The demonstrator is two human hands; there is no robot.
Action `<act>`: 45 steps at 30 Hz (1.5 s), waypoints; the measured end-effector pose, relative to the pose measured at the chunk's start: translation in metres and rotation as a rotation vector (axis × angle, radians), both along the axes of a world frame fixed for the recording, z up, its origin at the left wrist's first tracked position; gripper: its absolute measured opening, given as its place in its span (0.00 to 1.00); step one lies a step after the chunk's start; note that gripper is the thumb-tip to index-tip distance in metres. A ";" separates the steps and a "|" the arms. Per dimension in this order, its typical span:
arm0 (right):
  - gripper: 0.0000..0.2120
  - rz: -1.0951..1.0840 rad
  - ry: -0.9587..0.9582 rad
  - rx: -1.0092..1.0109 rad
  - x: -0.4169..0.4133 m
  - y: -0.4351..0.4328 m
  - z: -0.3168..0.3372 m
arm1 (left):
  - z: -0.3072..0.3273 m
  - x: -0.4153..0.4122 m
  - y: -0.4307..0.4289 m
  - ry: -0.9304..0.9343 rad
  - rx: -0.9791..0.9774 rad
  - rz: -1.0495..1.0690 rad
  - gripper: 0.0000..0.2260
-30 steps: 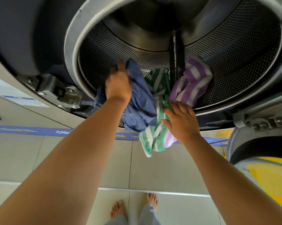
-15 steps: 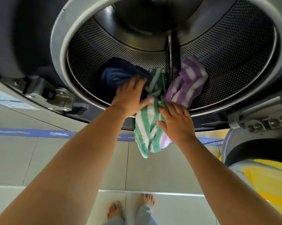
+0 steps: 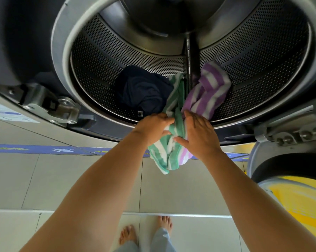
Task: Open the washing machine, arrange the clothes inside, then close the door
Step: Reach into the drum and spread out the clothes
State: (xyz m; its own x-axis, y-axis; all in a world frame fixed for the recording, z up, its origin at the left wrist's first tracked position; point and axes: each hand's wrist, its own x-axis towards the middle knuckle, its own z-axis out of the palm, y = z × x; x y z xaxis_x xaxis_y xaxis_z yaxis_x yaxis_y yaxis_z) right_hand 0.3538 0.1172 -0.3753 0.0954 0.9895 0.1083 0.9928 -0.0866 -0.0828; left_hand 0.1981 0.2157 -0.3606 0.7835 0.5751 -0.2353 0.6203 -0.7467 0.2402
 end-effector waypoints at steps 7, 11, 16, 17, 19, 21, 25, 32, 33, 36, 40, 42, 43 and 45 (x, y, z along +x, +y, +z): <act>0.40 -0.014 -0.138 -0.156 -0.001 0.002 -0.004 | 0.030 -0.030 0.027 -0.048 0.346 0.270 0.19; 0.20 -0.014 -0.164 -0.224 -0.007 0.016 0.014 | 0.045 -0.038 0.046 -0.081 0.394 0.439 0.17; 0.10 -0.068 0.165 -0.170 0.009 0.048 0.062 | 0.052 -0.028 0.052 -0.165 0.332 0.531 0.19; 0.11 -0.112 0.150 -0.053 0.013 0.057 0.071 | 0.055 -0.024 0.053 -0.211 0.299 0.585 0.19; 0.15 -0.230 0.035 0.182 0.023 0.071 0.085 | 0.065 -0.011 0.057 -0.365 0.216 0.756 0.18; 0.19 -0.378 -0.014 0.357 0.031 0.082 0.102 | 0.079 0.007 0.065 -0.557 0.140 0.902 0.19; 0.24 -0.510 -0.011 0.525 0.040 0.094 0.125 | 0.102 0.042 0.075 -0.883 0.146 0.830 0.19; 0.26 -0.413 -0.039 0.071 0.041 0.092 0.091 | 0.049 0.027 0.061 -0.307 -0.200 0.259 0.30; 0.28 -0.387 -0.029 -0.084 0.042 0.089 0.084 | 0.038 0.021 0.059 -0.174 -0.250 0.193 0.31; 0.31 -0.421 0.036 -0.204 0.040 0.083 0.067 | 0.022 0.004 0.057 0.021 -0.247 0.130 0.26; 0.27 -0.286 0.077 0.050 0.021 0.091 0.063 | 0.027 -0.010 0.066 -0.216 -0.120 0.344 0.13; 0.28 -0.133 0.065 0.031 0.009 0.101 0.060 | 0.029 -0.013 0.071 -0.215 0.003 0.374 0.12; 0.29 -0.053 0.050 -0.014 0.002 0.106 0.056 | 0.028 -0.013 0.074 -0.193 0.059 0.379 0.13; 0.32 0.086 -0.004 -0.158 -0.012 0.111 0.044 | 0.023 -0.014 0.078 -0.143 0.144 0.391 0.16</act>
State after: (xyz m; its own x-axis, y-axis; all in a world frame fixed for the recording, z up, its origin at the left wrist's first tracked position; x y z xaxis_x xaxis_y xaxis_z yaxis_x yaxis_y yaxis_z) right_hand 0.3416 0.2286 -0.3311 0.0095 0.9988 -0.0489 0.9974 -0.0130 -0.0709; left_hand 0.1843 0.2939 -0.3375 0.5194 0.8538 -0.0358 0.8309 -0.4948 0.2544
